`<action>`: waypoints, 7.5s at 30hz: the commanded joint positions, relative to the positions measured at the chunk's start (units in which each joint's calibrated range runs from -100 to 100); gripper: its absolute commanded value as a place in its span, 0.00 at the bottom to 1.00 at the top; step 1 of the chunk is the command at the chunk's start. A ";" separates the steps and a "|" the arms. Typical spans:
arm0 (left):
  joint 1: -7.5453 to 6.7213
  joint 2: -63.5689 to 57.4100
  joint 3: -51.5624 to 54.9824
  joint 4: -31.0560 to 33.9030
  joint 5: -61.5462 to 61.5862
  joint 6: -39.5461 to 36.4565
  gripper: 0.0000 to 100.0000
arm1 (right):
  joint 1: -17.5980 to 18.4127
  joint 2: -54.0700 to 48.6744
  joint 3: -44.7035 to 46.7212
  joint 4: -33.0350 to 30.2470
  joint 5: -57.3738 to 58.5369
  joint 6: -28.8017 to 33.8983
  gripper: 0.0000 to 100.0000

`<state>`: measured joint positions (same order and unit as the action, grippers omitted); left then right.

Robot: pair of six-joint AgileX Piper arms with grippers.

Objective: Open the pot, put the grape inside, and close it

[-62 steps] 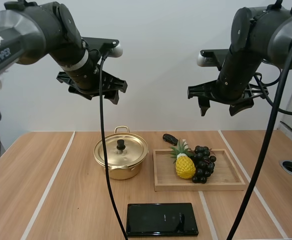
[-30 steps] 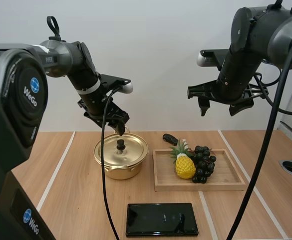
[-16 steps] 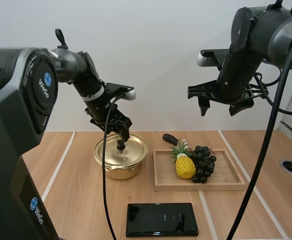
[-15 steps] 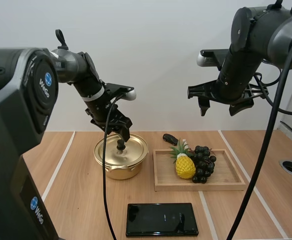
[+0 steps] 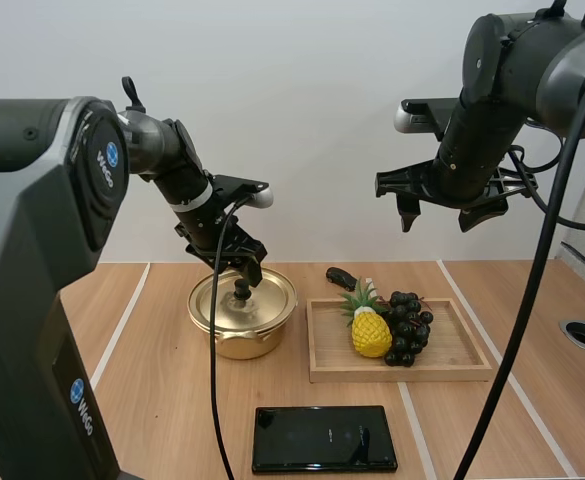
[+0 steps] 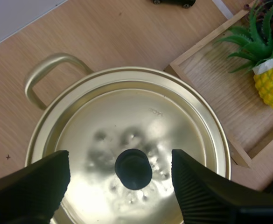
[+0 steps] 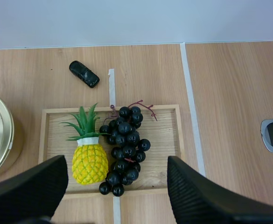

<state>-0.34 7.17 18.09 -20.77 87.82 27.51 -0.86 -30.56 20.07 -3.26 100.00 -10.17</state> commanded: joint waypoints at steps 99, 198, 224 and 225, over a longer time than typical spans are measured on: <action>0.02 -42.14 -60.37 11.78 -15.25 -24.84 0.00 | -0.27 13.42 12.37 2.04 -20.55 -4.34 1.00; 0.02 -42.14 -62.34 11.65 -10.16 -24.84 0.00 | -3.99 1.38 -13.58 14.46 -20.38 -13.49 0.00; 0.02 -42.14 -62.34 11.64 -3.36 -22.91 0.00 | 17.00 14.85 -17.03 24.18 0.00 -39.23 0.00; 0.02 -42.14 -62.34 11.75 -2.79 -22.91 0.00 | 17.79 15.84 -17.03 22.57 0.00 -38.20 0.00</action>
<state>-0.34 -34.68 -44.12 -9.27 85.32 4.14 14.92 -16.62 3.61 23.23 100.00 -50.44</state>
